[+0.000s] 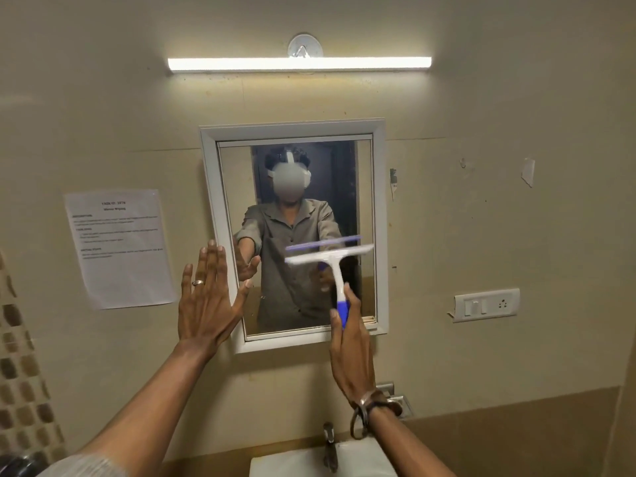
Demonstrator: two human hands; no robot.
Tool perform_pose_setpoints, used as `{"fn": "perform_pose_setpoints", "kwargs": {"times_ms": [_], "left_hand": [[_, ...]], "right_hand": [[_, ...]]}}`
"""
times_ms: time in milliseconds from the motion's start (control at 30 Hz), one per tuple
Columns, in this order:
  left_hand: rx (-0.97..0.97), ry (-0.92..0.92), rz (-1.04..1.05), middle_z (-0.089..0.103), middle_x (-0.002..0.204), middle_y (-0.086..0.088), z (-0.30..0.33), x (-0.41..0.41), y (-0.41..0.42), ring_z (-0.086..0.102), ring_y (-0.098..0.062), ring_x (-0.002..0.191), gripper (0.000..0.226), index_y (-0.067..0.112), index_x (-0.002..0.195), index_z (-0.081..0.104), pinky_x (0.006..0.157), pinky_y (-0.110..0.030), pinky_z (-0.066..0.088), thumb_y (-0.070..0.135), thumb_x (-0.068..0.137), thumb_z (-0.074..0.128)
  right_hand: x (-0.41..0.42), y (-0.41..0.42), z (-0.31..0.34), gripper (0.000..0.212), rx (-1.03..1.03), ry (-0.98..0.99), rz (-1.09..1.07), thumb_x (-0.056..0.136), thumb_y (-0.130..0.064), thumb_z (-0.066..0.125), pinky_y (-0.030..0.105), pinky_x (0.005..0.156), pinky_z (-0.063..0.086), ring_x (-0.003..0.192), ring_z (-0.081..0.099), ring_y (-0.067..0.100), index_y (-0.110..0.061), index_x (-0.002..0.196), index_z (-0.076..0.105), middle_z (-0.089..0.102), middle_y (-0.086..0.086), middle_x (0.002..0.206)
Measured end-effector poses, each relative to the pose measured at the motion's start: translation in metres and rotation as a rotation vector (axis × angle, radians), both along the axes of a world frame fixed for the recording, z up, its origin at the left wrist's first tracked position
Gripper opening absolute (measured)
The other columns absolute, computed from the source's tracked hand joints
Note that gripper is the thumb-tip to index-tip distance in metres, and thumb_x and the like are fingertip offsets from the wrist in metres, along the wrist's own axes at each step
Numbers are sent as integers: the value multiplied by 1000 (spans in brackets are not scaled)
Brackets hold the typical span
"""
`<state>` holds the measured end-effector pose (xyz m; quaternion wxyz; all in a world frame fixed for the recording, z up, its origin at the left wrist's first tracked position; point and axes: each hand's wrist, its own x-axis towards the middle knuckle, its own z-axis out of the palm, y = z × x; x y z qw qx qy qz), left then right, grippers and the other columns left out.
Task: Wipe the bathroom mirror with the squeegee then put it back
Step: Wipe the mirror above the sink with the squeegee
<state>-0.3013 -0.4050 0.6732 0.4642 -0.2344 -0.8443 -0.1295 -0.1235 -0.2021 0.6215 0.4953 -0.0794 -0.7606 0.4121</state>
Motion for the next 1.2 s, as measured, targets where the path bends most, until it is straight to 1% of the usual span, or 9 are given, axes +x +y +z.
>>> {"fn": "perform_pose_setpoints", "kwargs": {"times_ms": [133, 267, 367, 500, 667, 800, 900, 1000, 1200], "left_hand": [[-11, 31, 9, 8, 180, -14, 1, 3, 4, 13, -30, 166, 83, 9, 171, 4, 133, -57, 17, 40, 102, 38], [-69, 47, 56, 10, 179, -19, 2, 3, -1, 16, -34, 165, 90, 3, 169, 9, 132, -58, 21, 24, 89, 42], [-96, 27, 76, 0, 180, -17, 2, -2, -10, 5, -33, 167, 91, 5, 170, 1, 134, -56, 13, 29, 92, 42], [-73, 37, 101, 2, 180, -16, 2, -4, -21, 6, -30, 167, 88, 5, 170, 4, 135, -52, 11, 43, 101, 43], [-47, 19, 102, 2, 181, -13, 1, -5, -26, 6, -28, 167, 88, 7, 170, 5, 135, -49, 6, 48, 103, 44], [-44, 0, 96, -2, 181, -11, 2, -8, -31, 3, -27, 167, 86, 9, 171, 1, 136, -48, 4, 52, 105, 35], [-43, -10, 101, 0, 181, -11, 1, -8, -35, 5, -26, 167, 85, 9, 171, 2, 135, -50, 9, 54, 105, 30], [-40, -12, 107, 4, 181, -12, 0, -7, -37, 9, -26, 167, 84, 8, 171, 6, 135, -51, 13, 54, 104, 28], [-60, -22, 117, 0, 181, -10, -4, -7, -43, 4, -25, 168, 84, 9, 171, 2, 136, -49, 8, 59, 106, 22]], "right_hand": [[-29, -1, 50, 46, 5, 18, -9, 101, -37, 42, 30, 60, 60, 70, 63, 13, -33, 145, 26, 59, 2, 90], [-41, -10, 42, 41, -11, -11, 20, 102, -38, 41, 24, 56, 53, 67, 62, 12, -39, 140, 27, 60, 3, 87], [-38, -17, 6, 42, -10, -48, 40, 101, -37, 38, 19, 50, 49, 61, 60, 11, -40, 141, 24, 59, 2, 81], [-27, -27, -56, 48, -61, -151, 8, 102, -33, 40, 21, 44, 47, 54, 58, 15, -40, 146, 21, 58, 1, 73], [-21, -40, -101, 51, -127, -345, -7, 100, -30, 45, 12, 48, 37, 62, 56, 6, -29, 147, 28, 60, 3, 85], [-23, -56, -61, 44, -120, -193, 41, 99, -36, 43, 19, 51, 48, 59, 57, 11, -49, 137, 26, 59, 2, 80], [-39, -63, -1, 47, -70, -27, 119, 100, -41, 37, 29, 54, 56, 63, 60, 12, -37, 146, 26, 59, -1, 86], [-61, -65, 45, 46, -20, 9, 112, 103, -30, 42, 26, 61, 52, 74, 60, 9, -30, 147, 27, 57, 0, 96], [-66, -73, 3, 47, 39, -80, 145, 104, -31, 35, 34, 77, 57, 89, 61, 13, -36, 147, 18, 55, 2, 111]]}}
